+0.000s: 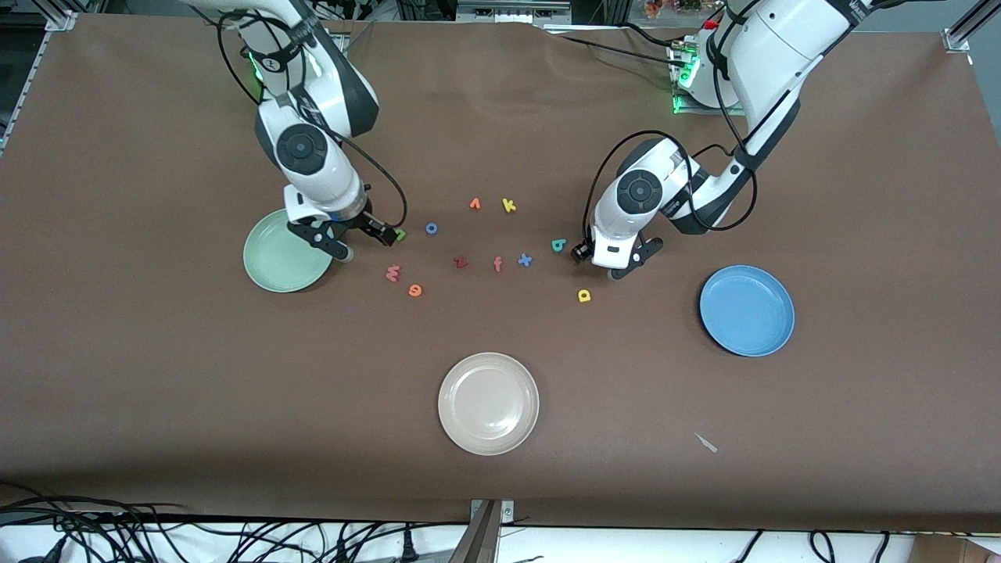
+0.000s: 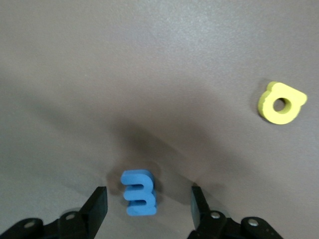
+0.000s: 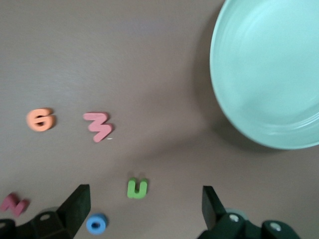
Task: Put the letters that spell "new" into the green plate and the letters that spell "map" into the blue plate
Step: 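Grasp the blue letter with the left gripper while the right gripper grasps green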
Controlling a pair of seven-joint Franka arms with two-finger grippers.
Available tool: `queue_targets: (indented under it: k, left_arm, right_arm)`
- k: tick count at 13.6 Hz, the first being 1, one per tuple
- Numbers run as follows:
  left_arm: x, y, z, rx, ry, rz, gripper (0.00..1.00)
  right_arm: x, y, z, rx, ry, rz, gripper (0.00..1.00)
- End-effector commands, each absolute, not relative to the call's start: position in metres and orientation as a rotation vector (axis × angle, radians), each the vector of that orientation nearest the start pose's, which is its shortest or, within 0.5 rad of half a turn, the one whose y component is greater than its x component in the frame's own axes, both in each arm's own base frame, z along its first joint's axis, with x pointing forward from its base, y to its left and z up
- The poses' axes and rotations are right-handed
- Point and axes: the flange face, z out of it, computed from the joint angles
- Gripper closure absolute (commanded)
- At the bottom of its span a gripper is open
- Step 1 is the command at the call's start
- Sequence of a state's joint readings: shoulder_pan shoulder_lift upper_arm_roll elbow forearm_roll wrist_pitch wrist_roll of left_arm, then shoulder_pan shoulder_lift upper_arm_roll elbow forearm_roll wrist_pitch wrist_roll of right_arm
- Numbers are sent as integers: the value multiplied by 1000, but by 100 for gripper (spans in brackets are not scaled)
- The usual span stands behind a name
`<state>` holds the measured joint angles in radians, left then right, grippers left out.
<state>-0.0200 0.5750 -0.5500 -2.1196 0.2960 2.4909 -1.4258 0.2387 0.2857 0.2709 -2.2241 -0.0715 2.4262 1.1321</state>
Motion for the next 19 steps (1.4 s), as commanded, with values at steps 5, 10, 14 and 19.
queue_targets:
  k: [5,10,14,19]
  left_arm:
    - [457,-312,157,-2942,-1068,165,55]
    - [457,-311,157,-2941,-1064,162,81]
    - [462,-311,162,-2945,-1053,149,96]
    - [473,-310,177,-2957,-1064,107,100]
  right_arm:
    - [450,307,192,-2917,1232,79,21]
    - [448,306,176,-2911,1236,93,32]
    - [449,306,175,-2904,1236,88,56]
    - [451,300,169,-2915,1239,87,88]
